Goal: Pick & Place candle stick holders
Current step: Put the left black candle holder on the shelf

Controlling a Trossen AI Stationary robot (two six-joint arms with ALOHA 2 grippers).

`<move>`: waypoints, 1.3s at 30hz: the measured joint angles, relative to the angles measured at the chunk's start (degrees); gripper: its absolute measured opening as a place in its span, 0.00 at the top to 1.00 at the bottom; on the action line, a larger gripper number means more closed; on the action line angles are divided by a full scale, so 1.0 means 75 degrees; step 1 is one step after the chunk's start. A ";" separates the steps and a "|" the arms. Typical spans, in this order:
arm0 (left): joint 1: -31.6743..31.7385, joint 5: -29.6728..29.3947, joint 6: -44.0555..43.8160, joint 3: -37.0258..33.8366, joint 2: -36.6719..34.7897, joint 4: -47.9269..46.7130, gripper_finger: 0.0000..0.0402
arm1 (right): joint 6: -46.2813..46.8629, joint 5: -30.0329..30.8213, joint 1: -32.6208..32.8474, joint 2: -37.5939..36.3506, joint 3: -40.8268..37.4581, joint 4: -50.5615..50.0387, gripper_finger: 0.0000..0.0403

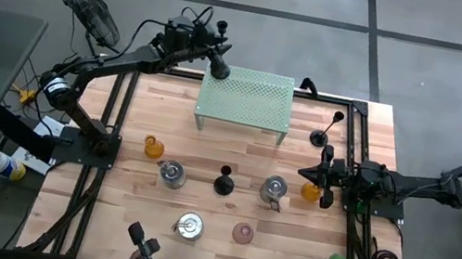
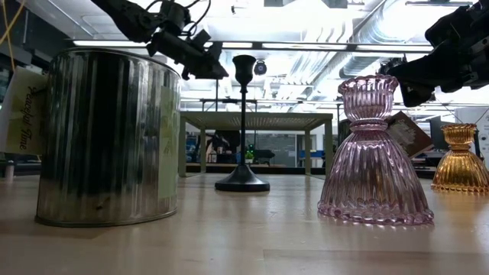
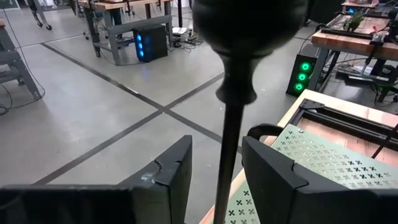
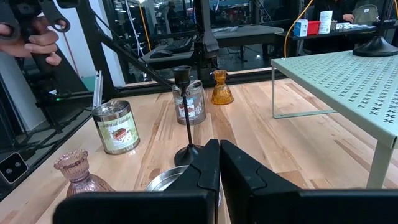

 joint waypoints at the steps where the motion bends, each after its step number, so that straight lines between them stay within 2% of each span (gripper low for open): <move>1: -0.0003 0.0000 0.0026 0.0003 0.0000 -0.0034 0.65 | 0.0003 0.0000 0.0000 0.0000 0.0000 0.0003 0.99; 13: 0.0006 -0.0304 0.0758 0.0003 -0.0449 -0.0729 0.65 | 0.0000 0.0000 0.0000 0.0000 0.0000 0.0002 0.99; 27: 0.0006 -0.0714 0.1337 0.0006 -0.1333 -0.2366 0.65 | 0.0003 0.0000 0.0000 -0.0001 0.0000 0.0001 0.99; 31: 0.0000 -0.0013 0.1413 0.0006 -0.1519 -0.3011 0.65 | 0.0001 0.0000 0.0000 0.0000 0.0000 0.0001 0.99; 39: 0.0000 0.1832 0.2060 0.0006 -0.1971 -0.5196 0.65 | 0.0002 0.0000 0.0000 0.0000 0.0000 0.0003 0.99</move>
